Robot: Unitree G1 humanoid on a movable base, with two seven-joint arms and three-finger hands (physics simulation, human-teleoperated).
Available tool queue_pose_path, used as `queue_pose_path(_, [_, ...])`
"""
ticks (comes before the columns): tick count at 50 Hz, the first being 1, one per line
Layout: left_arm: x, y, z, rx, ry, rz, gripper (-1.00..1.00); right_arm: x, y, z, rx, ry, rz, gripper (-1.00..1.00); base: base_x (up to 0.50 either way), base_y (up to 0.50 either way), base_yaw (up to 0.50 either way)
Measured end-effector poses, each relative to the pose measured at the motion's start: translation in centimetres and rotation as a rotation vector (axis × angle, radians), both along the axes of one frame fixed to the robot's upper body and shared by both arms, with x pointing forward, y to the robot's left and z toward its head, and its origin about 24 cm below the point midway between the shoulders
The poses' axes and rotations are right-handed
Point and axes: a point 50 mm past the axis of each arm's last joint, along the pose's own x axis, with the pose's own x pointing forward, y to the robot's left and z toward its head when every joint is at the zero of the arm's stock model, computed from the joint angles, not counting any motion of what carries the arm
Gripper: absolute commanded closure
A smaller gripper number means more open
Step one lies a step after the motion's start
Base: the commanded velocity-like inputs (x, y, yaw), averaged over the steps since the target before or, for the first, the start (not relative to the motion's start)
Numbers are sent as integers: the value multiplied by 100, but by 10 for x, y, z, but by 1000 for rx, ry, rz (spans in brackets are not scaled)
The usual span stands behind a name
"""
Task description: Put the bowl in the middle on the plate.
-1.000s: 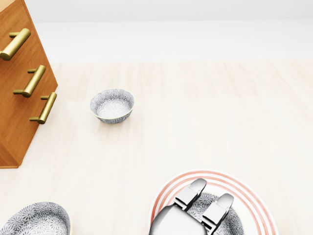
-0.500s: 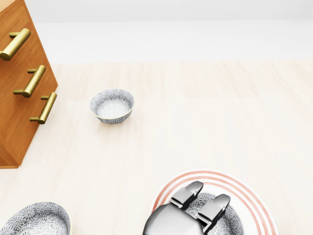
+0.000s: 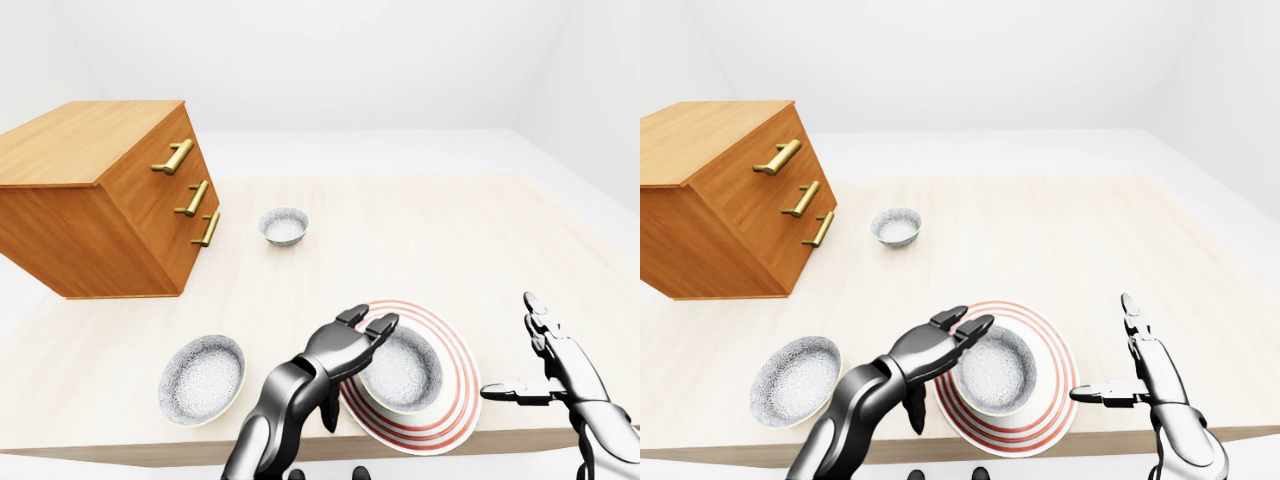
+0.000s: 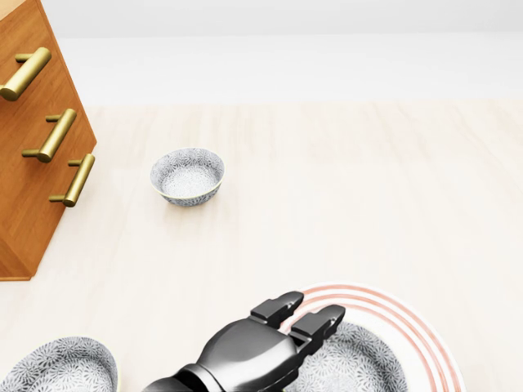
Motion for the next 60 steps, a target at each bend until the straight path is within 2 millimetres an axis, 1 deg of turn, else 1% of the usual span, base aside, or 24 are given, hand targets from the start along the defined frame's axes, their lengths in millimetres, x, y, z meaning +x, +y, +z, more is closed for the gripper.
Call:
queue_pose_path(10, [10, 9, 8, -31, -18, 36, -100, 0, 0, 0, 0, 1, -1, -100, 0, 0, 0])
queue_pose_path(18, [25, 19, 23, -114, -47, 70, -100, -1, 0, 1, -1, -1, 0, -100, 0, 0, 0])
queue_pose_path(24, [40, 29, 26, -168, -24, 102, -100, -1, 0, 0, 0, 1, -1, -100, 0, 0, 0])
queue_pose_path(36, [64, 45, 50, -412, 5, 105, -100, 0, 0, -1, 0, 3, -1, -100, 0, 0, 0])
queue_pose_path(44, [78, 58, 60, -605, 100, 135, -100, 0, 0, 0, -1, 3, -1, -100, 0, 0, 0])
queue_pose_path(50, [83, 65, 64, -735, 191, 152, -100, -1, 0, 0, -4, 2, 1, -100, 0, 0, 0])
queue_pose_path(58, [81, 67, 74, -910, 230, 84, -100, -1, 0, 1, -5, 2, 1, -100, 0, 0, 0])
queue_pose_path(60, [86, 69, 79, -988, 222, 105, -100, -1, 0, 1, -6, 1, 1, -100, 0, 0, 0])
